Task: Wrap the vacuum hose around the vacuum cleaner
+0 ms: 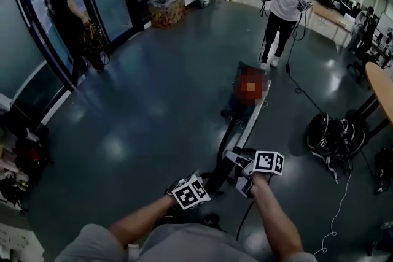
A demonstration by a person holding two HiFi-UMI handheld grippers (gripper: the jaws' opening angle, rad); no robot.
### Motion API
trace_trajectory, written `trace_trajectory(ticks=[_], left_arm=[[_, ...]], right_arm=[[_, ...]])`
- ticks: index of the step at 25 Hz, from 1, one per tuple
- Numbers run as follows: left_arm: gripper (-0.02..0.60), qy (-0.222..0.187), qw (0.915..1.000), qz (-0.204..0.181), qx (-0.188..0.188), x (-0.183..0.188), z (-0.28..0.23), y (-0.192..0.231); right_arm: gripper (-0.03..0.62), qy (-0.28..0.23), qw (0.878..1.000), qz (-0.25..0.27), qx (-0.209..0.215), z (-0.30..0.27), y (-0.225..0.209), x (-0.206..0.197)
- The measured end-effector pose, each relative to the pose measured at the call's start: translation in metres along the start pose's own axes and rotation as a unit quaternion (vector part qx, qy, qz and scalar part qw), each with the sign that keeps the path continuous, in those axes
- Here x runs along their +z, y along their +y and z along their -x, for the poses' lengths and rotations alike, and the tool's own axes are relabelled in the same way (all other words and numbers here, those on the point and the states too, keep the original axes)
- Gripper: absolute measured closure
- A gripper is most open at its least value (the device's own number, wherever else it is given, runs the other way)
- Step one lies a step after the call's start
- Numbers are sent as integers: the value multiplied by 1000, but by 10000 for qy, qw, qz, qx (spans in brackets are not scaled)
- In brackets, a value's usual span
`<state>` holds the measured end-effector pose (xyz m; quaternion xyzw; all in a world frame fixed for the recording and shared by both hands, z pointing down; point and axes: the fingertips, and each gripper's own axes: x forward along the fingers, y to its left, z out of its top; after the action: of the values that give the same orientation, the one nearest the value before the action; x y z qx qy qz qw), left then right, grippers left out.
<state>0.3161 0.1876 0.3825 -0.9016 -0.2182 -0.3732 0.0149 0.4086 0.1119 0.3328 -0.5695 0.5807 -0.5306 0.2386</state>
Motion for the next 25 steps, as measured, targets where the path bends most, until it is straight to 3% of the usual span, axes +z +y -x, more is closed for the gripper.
trace_trajectory(ticks=[7,10,13,18,22,25], left_arm=[[267,-285,9952,-877,324,46,38,38],[267,-171,9849,-1658,466,77,34,68],[267,-19,9574,-2846,480,113,21,90],[267,362,8903,-4538,112,141,-13,117],[267,590,8462,-5280,-396,146,-47,127],[267,646,8284,-5506,-800,148,-69,134]], right_arm=[[398,939,9917,876,10,30,3,3],[398,1325,9854,1066,-24,33,0,0],[398,1622,9789,1240,-71,33,-2,-1],[398,2156,9656,1429,-257,28,-9,-3],[398,2543,9540,1539,-404,30,-22,4],[398,2747,9466,1604,-530,30,-30,17]])
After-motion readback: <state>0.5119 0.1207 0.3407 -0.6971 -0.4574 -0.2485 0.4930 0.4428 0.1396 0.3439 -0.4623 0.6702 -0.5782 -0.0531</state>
